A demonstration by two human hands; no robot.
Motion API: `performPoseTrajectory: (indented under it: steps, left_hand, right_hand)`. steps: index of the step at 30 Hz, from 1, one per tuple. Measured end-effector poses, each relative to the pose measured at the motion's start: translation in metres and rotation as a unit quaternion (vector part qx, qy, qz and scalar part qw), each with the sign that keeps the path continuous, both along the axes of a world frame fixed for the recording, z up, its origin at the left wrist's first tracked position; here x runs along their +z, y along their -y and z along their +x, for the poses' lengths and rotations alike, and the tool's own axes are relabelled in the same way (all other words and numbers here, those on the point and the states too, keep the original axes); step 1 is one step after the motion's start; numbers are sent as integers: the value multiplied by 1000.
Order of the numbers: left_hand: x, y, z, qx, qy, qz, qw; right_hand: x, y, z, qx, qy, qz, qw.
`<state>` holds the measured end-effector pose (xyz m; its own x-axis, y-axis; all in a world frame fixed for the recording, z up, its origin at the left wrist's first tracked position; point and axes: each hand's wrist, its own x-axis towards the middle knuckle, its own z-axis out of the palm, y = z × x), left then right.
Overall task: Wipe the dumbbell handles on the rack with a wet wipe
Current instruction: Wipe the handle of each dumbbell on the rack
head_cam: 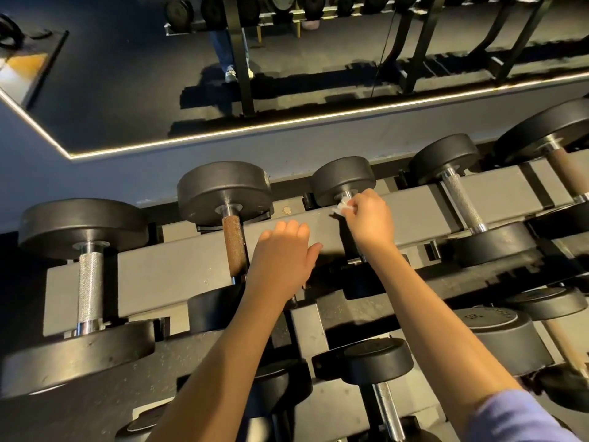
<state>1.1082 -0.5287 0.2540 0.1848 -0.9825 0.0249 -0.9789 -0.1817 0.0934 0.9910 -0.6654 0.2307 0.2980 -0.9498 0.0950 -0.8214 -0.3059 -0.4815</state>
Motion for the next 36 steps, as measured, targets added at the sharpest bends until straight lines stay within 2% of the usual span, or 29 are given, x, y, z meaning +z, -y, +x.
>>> performPoseTrajectory:
  steps: [4, 6, 7, 11, 13, 17, 21, 23, 26, 29, 32, 36]
  left_hand:
    - [1, 0, 1, -3, 10, 7, 1000]
    - [1, 0, 1, 1, 11, 6, 1000]
    - [1, 0, 1, 3, 10, 4, 1000]
    - [1, 0, 0, 3, 14, 8, 1000]
    - [0, 0, 0, 3, 11, 9, 1000]
    - [0, 0, 0, 5, 13, 12, 1000]
    - [1, -1, -1, 9, 18, 9, 1000]
    - [2, -1, -1, 11, 20, 9, 1000]
    - [3, 0, -1, 11, 9, 10, 1000]
    - [3, 1, -1, 8, 4, 11, 1000]
    - [3, 0, -1, 5, 7, 10, 1000]
    - [3, 1, -1, 6, 5, 14, 1000]
  right_hand:
    - [5, -14, -15, 4, -122, 90, 988]
    - [7, -20, -22, -10, -140, 123, 982]
    - [9, -21, -24, -11, -126, 125, 984]
    - [9, -10, -18, -19, 24, 58, 998]
    - [9, -8, -18, -24, 25, 57, 998]
    - [9, -18, -32, -3, -107, 110, 988]
    - [18, -23, -38, 13, -223, 172, 959]
    - [19, -17, -34, 19, -186, 159, 969]
    - [14, -5, -24, 3, -1, 53, 999]
    - [7, 2, -17, -29, 87, 25, 995]
    - [3, 1, -25, -44, 64, 79, 994]
    - [13, -4, -39, -9, -66, 152, 986]
